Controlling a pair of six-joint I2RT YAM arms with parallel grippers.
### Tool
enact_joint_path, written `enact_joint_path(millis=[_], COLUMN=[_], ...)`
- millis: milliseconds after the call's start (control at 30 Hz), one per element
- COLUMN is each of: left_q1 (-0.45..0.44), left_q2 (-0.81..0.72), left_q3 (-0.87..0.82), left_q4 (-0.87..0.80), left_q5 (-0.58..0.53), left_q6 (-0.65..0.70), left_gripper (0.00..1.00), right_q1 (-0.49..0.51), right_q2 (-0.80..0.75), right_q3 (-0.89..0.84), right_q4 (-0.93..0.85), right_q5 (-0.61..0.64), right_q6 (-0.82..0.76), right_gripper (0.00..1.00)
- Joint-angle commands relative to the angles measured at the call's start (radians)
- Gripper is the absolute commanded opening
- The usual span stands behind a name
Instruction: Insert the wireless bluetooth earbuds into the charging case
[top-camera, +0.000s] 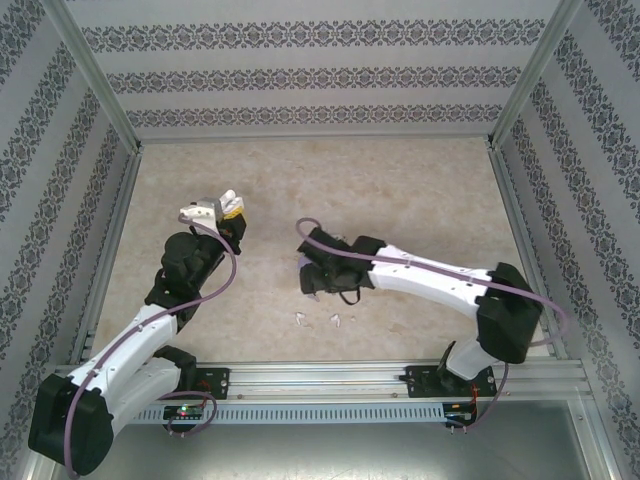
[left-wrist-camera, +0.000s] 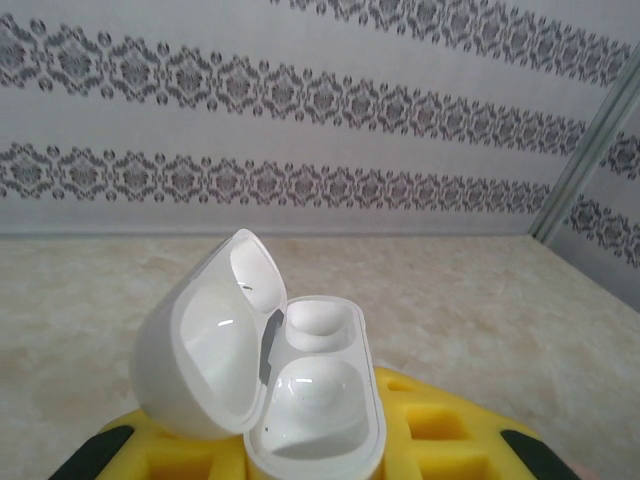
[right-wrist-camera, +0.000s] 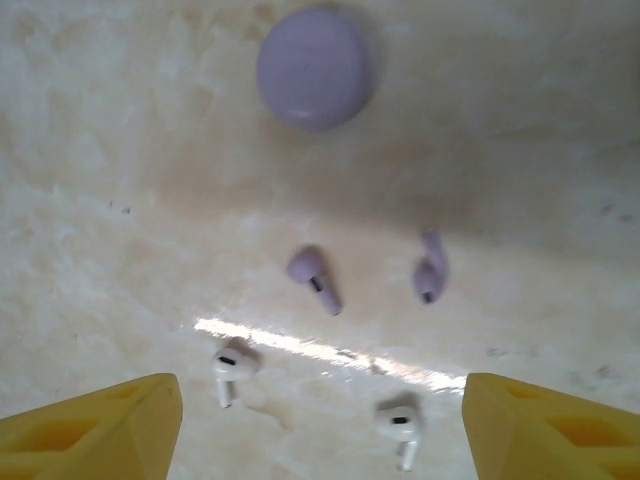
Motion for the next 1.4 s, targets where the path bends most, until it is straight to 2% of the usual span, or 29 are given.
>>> enact_joint_path(millis=[0, 200, 467, 667, 867, 1367], left_q1=[-0.005, -0.006, -0.005, -0.006, -0.006, -0.005], left_q2=[-0.041, -0.094, -0.106, -0.104, -0.104, -0.088], left_q3=[-0.012, 0.005, 0.019, 0.019, 0.019, 0.025], left_q4=[0.113, 0.085, 0.051, 0.045, 0.045, 0.051], left_q5=[-0.034, -0.069, -0.066, -0.054, -0.052, -0.029], left_q6=[-0.044, -0.078, -0.092, -0.101, -0.101, -0.104], left_gripper=[0.00, 0.00, 0.00, 0.00, 0.00, 0.00], right_q1=[0.049, 0.115, 0.166, 0.171, 0.170, 0.171], right_q2=[0.076, 0.207, 0.290, 0.317, 0.345, 0.394], right_q3=[0.050, 0.096, 0.096, 0.093, 0.114, 0.132], right_q4=[-0.043, -0.026, 0.012, 0.043, 0.034, 0.040], right_q5=[0.066, 0.041, 0.029, 0.035, 0.039, 0.023], right_q6=[0.149, 0.231, 0.322, 0.370, 0.381, 0.396], right_gripper=[0.72, 0.70, 0.65, 0.59, 0.56, 0.42])
